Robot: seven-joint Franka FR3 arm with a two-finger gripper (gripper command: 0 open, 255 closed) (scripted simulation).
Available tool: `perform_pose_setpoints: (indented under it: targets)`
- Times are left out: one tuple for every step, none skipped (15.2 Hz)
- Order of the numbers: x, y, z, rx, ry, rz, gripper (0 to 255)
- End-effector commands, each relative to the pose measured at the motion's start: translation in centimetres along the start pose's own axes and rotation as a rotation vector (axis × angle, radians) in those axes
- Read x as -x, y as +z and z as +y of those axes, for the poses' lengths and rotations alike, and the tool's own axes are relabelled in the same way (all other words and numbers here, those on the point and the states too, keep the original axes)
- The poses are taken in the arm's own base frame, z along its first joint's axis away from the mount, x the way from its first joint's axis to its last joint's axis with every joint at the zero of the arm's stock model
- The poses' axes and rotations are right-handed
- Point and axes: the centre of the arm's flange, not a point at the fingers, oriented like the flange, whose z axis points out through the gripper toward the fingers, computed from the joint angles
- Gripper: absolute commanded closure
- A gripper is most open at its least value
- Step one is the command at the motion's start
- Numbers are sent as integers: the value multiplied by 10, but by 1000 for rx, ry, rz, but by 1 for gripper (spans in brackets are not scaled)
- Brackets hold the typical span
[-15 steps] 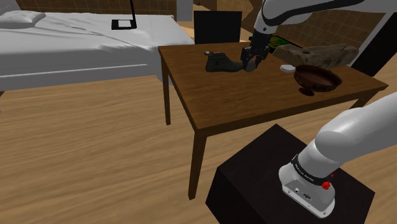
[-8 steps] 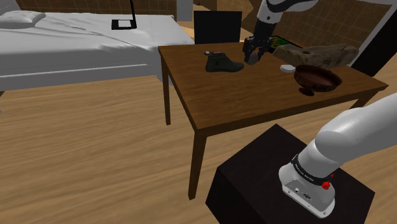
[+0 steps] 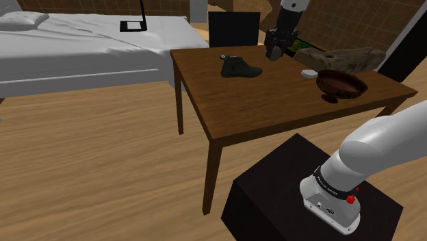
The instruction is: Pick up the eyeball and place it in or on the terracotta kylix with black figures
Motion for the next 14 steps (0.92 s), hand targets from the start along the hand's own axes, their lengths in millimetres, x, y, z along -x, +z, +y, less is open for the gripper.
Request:
perform_pose_setpoints:
  targets:
    - [-2, -11, 0, 0, 0, 0, 255]
    - [-2, -16, 0, 0, 0, 0, 255]
    - [-2, -22, -1, 0, 0, 0, 255]
    - [-3, -27, -1, 0, 0, 0, 255]
    - [-3, -32, -1, 0, 0, 0, 255]
    - [-3, -37, -1, 0, 0, 0, 255]
    - [-3, -43, -1, 0, 0, 0, 255]
    - [-3, -44, -1, 0, 0, 0, 255]
    - [4, -44, 10, 0, 0, 0, 255]
    - [12, -45, 20, 0, 0, 0, 255]
    - [20, -46, 31, 0, 0, 0, 255]
    - [28, -46, 41, 0, 0, 0, 255]
    - [36, -47, 52, 0, 0, 0, 255]
    - [44, -48, 63, 0, 0, 0, 255]
